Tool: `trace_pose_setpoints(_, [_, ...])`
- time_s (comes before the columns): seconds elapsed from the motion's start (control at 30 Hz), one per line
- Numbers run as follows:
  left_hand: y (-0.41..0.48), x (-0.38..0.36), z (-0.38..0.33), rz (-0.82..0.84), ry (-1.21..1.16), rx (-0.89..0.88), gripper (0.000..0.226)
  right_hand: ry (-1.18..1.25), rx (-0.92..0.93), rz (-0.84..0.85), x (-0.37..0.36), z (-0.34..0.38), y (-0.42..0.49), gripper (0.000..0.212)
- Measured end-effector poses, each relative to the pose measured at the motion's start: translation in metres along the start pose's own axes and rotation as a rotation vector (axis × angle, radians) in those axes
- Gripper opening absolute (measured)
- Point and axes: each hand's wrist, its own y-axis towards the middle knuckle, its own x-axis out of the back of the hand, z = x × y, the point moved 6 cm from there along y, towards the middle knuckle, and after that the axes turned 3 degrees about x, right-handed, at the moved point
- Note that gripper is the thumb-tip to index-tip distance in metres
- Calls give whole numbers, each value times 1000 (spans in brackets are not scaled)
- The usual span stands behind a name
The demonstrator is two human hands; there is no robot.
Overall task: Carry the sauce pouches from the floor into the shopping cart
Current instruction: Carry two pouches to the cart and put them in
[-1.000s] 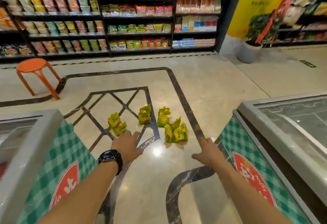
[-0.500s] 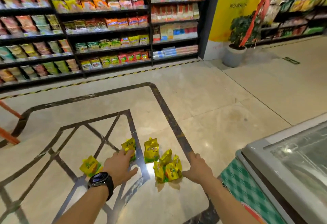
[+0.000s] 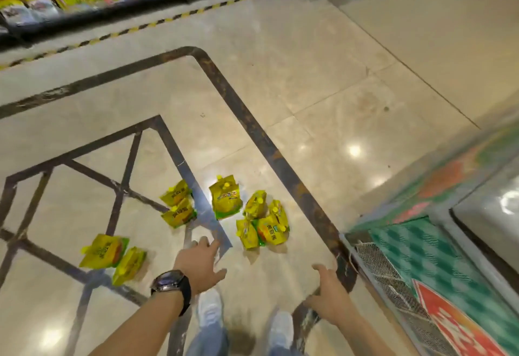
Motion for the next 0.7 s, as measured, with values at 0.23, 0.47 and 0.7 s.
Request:
trace_pose_setpoints(0.23, [186,-137,35,47,-8,-46,76,276,-176,-60,-118,-67,186,82])
trace_pose_setpoints(0.47, [382,-235,63,-124,-266,-233,105,886,-91,-313,-183,-97,395,74])
trace_pose_setpoints(0.7, [455,-282,22,-160,-626,-578,72,1263,75,-473,-225,-98,493,55])
